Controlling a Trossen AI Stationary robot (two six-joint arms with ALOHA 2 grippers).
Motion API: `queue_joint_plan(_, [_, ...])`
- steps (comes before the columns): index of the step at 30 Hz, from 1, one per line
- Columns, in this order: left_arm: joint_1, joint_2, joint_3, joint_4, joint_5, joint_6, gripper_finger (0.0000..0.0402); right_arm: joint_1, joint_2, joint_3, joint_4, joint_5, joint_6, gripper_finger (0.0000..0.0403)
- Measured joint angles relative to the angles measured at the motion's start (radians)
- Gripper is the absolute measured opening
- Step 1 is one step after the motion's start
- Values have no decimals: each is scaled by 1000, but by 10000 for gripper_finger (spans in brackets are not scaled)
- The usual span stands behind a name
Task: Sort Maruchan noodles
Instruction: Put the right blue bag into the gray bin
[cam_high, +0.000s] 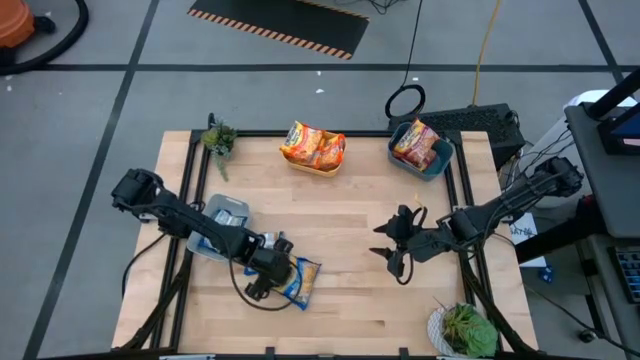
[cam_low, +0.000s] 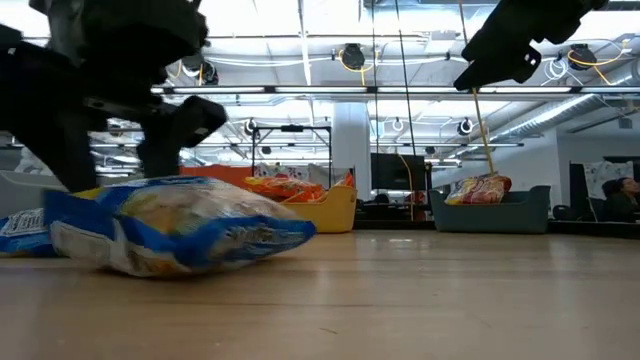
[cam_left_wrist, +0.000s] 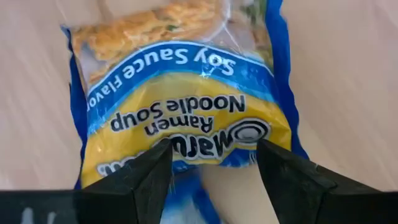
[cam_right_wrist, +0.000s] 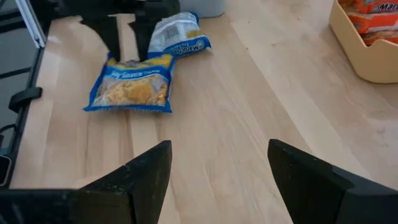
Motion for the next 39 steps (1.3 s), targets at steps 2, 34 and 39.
queue_joint_plan(2, [-1, 21, 2, 46, 0, 0, 239, 0, 0, 0, -3, 0, 0, 258])
queue_joint_plan(34, [14, 66, 50, 161, -275, 341, 239, 0, 0, 0, 8, 0, -4, 258])
queue_joint_plan(39, [35, 94, 50, 193, -300, 432, 239, -1, 0, 0, 7, 3, -27, 258])
